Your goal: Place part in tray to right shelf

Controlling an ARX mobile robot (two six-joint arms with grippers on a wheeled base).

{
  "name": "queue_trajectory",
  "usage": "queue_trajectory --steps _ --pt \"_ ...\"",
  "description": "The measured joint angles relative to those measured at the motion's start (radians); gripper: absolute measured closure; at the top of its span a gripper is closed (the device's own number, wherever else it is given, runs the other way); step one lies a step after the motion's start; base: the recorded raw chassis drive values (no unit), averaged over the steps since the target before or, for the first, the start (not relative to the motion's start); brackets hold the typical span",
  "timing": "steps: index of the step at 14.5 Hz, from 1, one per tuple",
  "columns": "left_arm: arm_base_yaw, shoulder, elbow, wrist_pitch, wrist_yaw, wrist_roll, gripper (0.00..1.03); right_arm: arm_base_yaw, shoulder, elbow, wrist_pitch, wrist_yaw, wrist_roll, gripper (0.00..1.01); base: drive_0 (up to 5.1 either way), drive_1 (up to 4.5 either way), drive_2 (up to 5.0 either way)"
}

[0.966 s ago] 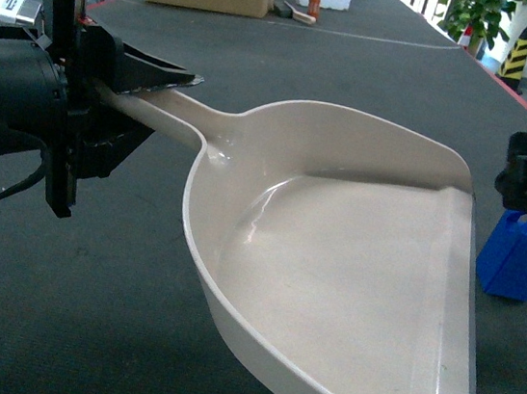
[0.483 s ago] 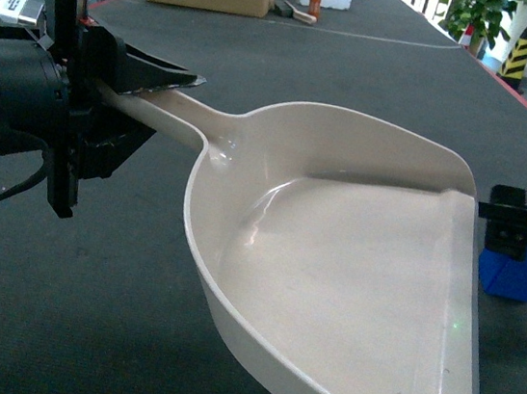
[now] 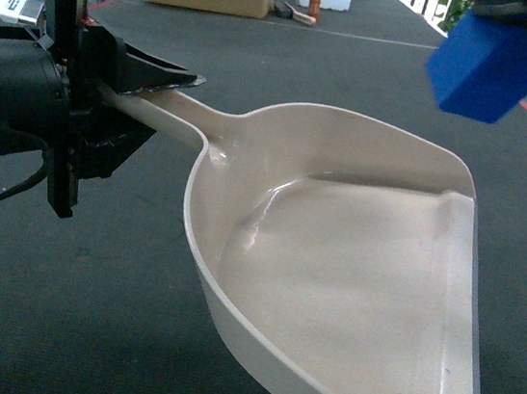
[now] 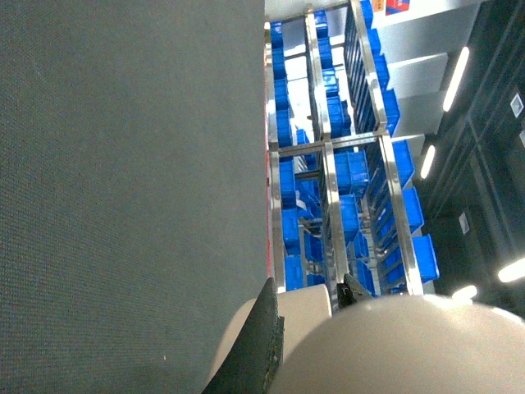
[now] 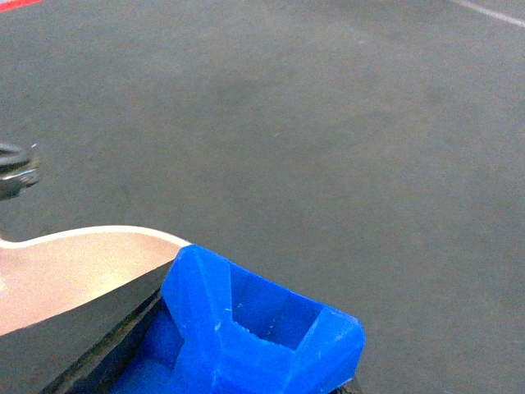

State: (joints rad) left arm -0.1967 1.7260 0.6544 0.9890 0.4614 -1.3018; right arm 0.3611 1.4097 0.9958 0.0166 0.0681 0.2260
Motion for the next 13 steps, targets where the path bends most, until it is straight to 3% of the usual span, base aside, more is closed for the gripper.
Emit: queue_trajectory --steps 1,3,4,5,7,8,9,10,11,12,13 --pt "0.000 0.000 0.000 0.000 -0.002 0.000 0.87 0.071 0.035 0.000 -0.005 0.016 0.009 0.55 0.0 0.00 0.0" --pt "0.000 0.000 0.000 0.000 0.000 0.000 0.87 0.166 0.122 0.002 -0.008 0.030 0.025 0.55 0.0 0.00 0.0" --pt "0.000 0.000 0.000 0.000 -0.001 0.000 0.87 0.185 0.148 0.002 0.020 0.030 0.026 0.49 0.0 0.00 0.0" --pt "0.000 0.000 0.000 0.000 0.001 0.003 0.87 0.183 0.145 -0.002 0.075 0.037 0.031 0.34 0.0 0.00 0.0" --pt "0.000 0.000 0.000 -0.001 -0.002 0.003 0.87 0.116 0.011 -0.103 0.193 0.100 0.008 0.08 0.0 0.00 0.0" --pt "0.000 0.000 0.000 -0.001 0.000 0.003 0.87 0.066 -0.077 -0.166 0.257 0.136 -0.012 0.01 0.0 0.00 0.0" --pt "0.000 0.000 0.000 -0.001 0.000 0.003 0.87 -0.021 -0.203 -0.257 0.321 0.185 -0.058 0.04 0.0 0.00 0.0" --pt "0.000 0.000 0.000 -0.001 0.000 0.003 0.87 -0.124 -0.328 -0.379 0.420 0.192 -0.114 0.03 0.0 0.00 0.0" --pt "0.000 0.000 0.000 -0.001 -0.001 0.003 0.87 -0.221 -0.446 -0.507 0.533 0.149 -0.185 0.03 0.0 0.00 0.0" --pt "0.001 0.000 0.000 -0.001 -0.002 0.003 0.87 -0.279 -0.523 -0.586 0.587 0.119 -0.228 0.03 0.0 0.00 0.0" --pt "0.001 0.000 0.000 0.001 -0.002 0.004 0.87 -0.282 -0.528 -0.588 0.598 0.109 -0.249 0.03 4.8 -3.79 -0.6"
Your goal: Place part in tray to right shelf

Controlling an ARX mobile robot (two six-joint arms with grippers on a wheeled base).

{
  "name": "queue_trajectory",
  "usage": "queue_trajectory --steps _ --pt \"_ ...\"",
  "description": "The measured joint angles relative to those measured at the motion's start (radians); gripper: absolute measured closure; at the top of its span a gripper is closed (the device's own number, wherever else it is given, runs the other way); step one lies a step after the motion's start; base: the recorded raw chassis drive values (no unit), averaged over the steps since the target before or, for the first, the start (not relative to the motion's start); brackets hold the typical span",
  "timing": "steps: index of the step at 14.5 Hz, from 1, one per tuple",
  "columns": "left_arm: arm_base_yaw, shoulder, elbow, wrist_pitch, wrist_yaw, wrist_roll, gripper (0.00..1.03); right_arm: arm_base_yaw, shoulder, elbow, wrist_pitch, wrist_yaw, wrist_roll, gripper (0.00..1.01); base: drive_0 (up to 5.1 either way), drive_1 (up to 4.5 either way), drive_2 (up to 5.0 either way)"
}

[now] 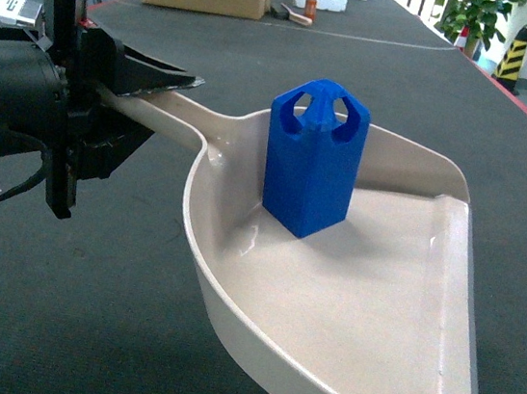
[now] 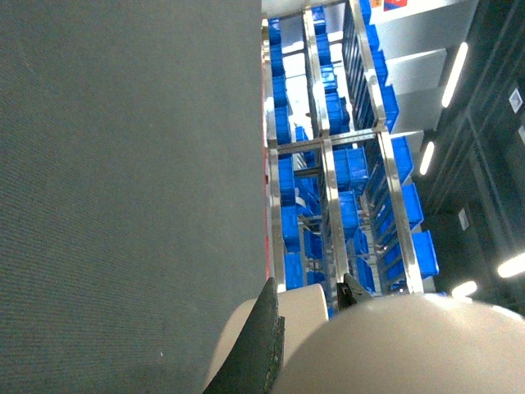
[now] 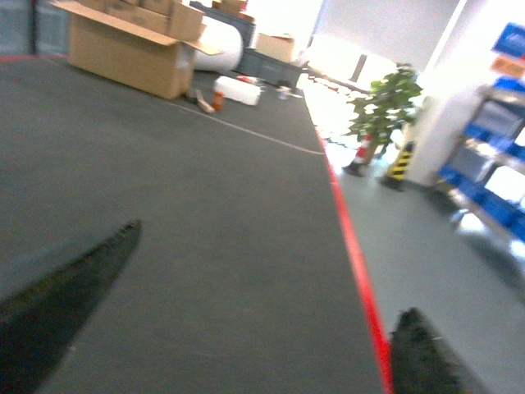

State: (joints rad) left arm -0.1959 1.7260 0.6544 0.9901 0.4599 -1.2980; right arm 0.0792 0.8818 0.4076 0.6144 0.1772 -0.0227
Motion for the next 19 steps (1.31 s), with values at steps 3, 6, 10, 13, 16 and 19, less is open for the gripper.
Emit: queue_trajectory --steps 3,6,10,13,16,19 --pt "-0.001 0.003 0.000 -0.002 0.002 0.001 0.88 0.011 0.013 0.000 -0.007 -0.014 -0.024 0.03 4.9 -2.51 -2.5" --pt "-0.001 0.003 0.000 -0.002 0.000 0.000 0.88 0.011 0.013 0.000 -0.008 -0.016 -0.024 0.03 4.9 -2.49 -2.5" --pt "-0.001 0.003 0.000 -0.002 0.002 0.000 0.88 0.011 0.014 0.000 -0.009 -0.014 -0.024 0.03 4.9 -2.48 -2.5" --pt "-0.001 0.003 0.000 -0.002 0.002 0.000 0.88 0.011 0.013 0.000 -0.007 -0.014 -0.024 0.03 4.9 -2.48 -2.5" --pt "-0.001 0.003 0.000 0.001 0.000 0.000 0.88 0.012 0.013 0.000 -0.007 -0.017 -0.024 0.03 4.9 -2.47 -2.5" --pt "-0.001 0.003 0.000 -0.004 0.000 0.001 0.88 0.011 0.016 0.000 -0.009 -0.016 -0.024 0.03 4.9 -2.45 -2.5"
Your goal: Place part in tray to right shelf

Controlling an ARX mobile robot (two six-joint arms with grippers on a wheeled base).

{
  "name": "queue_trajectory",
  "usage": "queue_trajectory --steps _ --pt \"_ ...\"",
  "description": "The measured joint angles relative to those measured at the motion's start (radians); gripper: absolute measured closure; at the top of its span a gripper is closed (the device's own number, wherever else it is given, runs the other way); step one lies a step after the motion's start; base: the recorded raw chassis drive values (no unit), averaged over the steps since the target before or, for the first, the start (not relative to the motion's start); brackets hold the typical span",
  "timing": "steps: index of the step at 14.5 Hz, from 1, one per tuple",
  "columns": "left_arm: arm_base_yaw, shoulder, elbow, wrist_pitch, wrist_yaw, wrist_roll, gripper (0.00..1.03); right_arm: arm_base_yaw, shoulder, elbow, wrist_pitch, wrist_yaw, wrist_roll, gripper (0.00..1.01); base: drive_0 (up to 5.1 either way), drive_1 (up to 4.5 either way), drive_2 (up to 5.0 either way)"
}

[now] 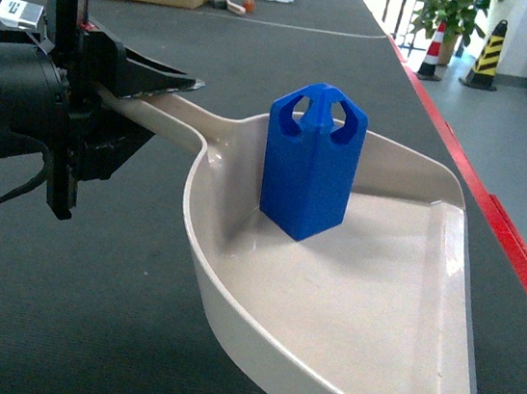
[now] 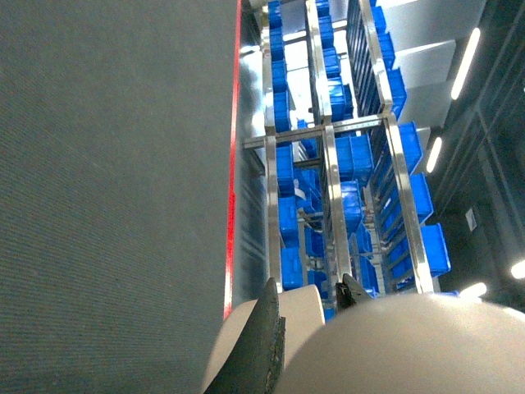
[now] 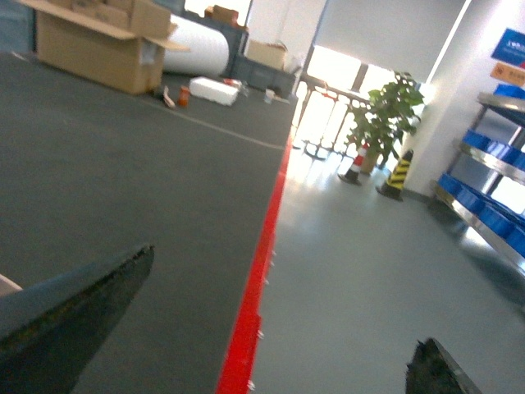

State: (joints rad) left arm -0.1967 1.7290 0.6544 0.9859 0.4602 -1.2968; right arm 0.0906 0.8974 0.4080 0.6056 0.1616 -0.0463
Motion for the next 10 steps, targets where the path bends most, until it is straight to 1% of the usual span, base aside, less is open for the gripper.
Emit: queue_trajectory --steps 2,5,10 --pt "0.000 0.000 0.000 0.003 0.001 -0.001 0.88 0.000 -0.002 0.000 0.002 0.002 0.000 0.03 5.0 -2.39 -2.4" --pt "0.000 0.000 0.000 0.005 0.002 -0.001 0.88 0.000 -0.002 0.000 0.002 0.002 0.000 0.03 4.9 -1.55 -3.3" --pt "0.001 0.000 0.000 0.002 0.001 0.001 0.88 0.000 -0.003 0.000 0.002 0.000 0.000 0.03 4.9 -2.41 -2.4"
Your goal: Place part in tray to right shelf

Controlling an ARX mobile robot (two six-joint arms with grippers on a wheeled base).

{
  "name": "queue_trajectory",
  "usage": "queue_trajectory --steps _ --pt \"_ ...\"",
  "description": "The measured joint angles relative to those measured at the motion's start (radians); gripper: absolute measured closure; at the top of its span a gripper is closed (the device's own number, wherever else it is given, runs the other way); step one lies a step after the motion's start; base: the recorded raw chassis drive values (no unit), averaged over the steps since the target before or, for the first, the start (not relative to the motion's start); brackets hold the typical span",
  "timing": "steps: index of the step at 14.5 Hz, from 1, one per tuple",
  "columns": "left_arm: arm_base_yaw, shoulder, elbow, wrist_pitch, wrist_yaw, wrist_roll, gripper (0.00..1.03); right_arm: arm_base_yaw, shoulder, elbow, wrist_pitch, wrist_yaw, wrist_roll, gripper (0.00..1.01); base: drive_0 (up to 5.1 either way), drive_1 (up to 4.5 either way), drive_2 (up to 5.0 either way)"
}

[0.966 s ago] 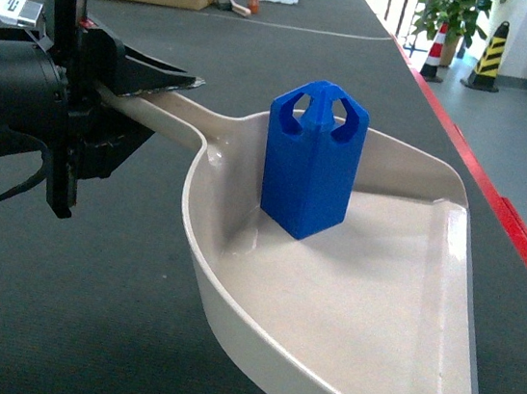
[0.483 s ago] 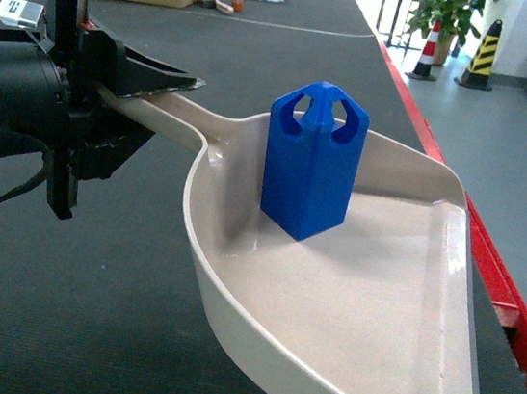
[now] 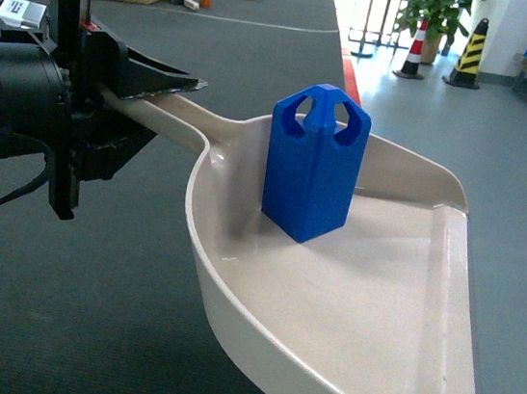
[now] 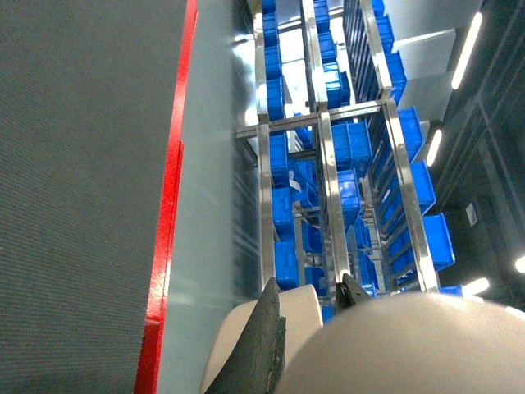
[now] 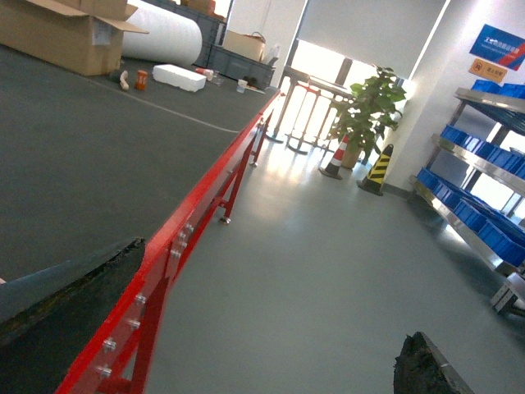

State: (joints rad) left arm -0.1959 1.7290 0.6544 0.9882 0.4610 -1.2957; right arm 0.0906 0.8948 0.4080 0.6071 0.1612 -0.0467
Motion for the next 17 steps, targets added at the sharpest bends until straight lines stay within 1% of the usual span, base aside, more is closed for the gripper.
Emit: queue_trajectory --steps 17 --pt "0.000 0.000 0.000 -0.001 0.003 0.000 0.89 -0.001 0.002 0.000 0.000 0.003 0.000 0.03 5.0 -2.31 -2.4"
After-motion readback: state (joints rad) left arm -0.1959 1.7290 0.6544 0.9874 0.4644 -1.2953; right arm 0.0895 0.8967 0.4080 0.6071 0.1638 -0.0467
